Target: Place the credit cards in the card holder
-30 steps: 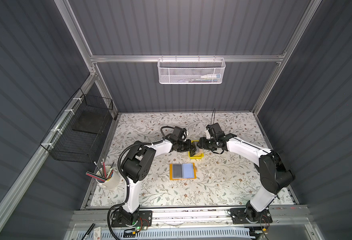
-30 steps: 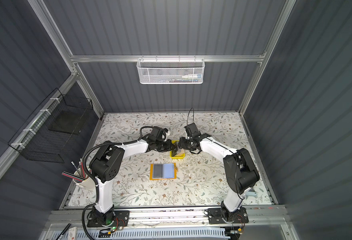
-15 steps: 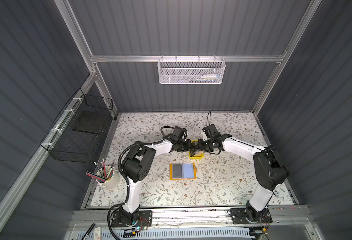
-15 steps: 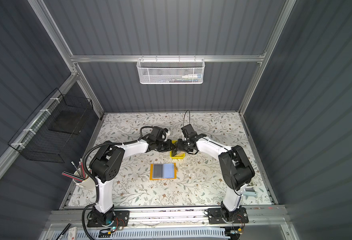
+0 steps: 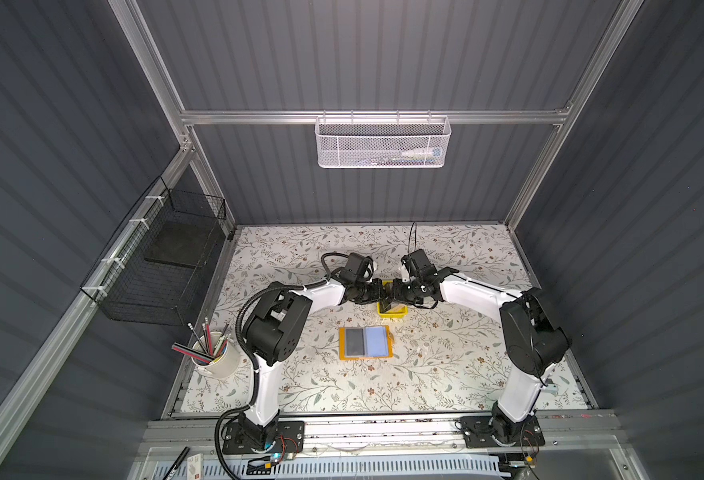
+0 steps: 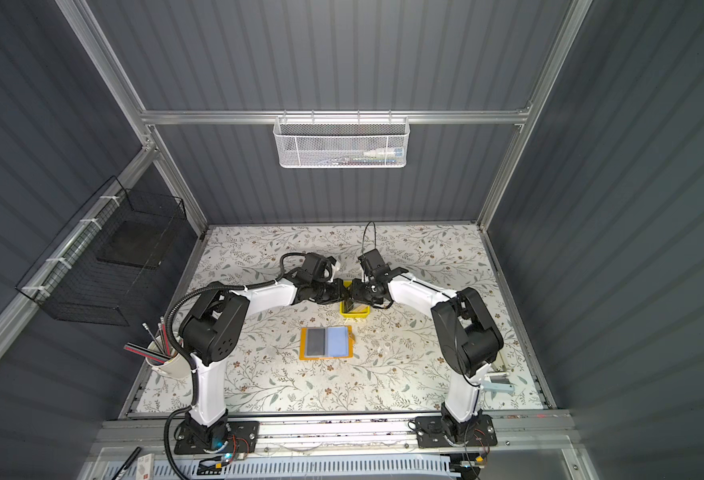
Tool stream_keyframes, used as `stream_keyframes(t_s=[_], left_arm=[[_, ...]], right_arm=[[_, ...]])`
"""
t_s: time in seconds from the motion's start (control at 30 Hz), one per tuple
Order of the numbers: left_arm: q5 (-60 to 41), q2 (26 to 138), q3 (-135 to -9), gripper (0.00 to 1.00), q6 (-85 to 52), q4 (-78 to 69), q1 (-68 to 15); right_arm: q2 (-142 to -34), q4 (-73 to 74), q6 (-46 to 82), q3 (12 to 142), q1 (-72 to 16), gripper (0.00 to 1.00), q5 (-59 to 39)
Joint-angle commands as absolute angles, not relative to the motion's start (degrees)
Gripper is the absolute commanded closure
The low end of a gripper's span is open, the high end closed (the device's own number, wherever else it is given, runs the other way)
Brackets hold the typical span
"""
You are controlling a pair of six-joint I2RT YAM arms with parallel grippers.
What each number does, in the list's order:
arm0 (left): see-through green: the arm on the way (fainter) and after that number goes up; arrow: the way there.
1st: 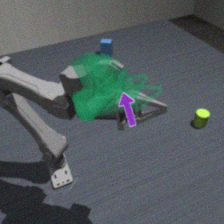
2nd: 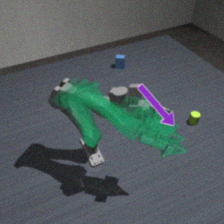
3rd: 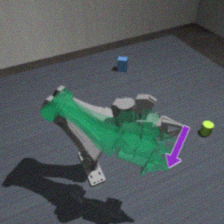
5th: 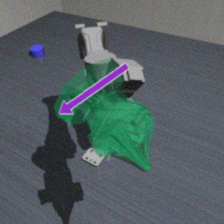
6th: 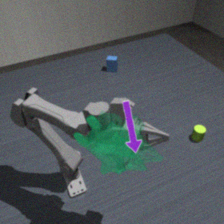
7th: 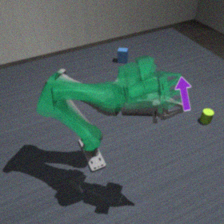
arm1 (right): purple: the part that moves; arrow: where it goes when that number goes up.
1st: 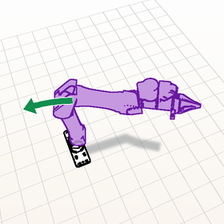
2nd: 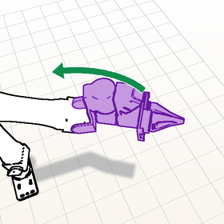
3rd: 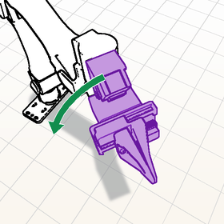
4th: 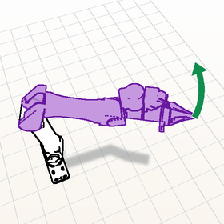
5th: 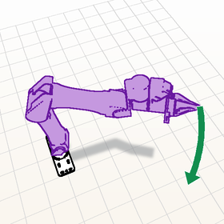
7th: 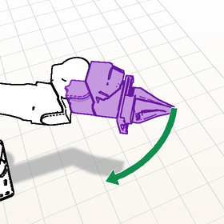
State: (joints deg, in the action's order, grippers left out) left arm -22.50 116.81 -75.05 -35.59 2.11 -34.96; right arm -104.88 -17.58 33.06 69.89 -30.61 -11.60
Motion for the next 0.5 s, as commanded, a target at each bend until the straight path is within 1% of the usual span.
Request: stream_keyframes(t_s=[0.0,0.47], left_arm=[[-22.7,118.0,-73.8,0.86,-36.0,2.6,-35.7],[-22.8,117.3,-73.9,0.86,-36.4,2.3,-35.6]], right_arm=[[-106.4,-17.8,33.5,71.4,-31.0,0.84,-11.0],[-106.6,-18.3,34.4,71.5,-31.3,0.93,-9.4]])
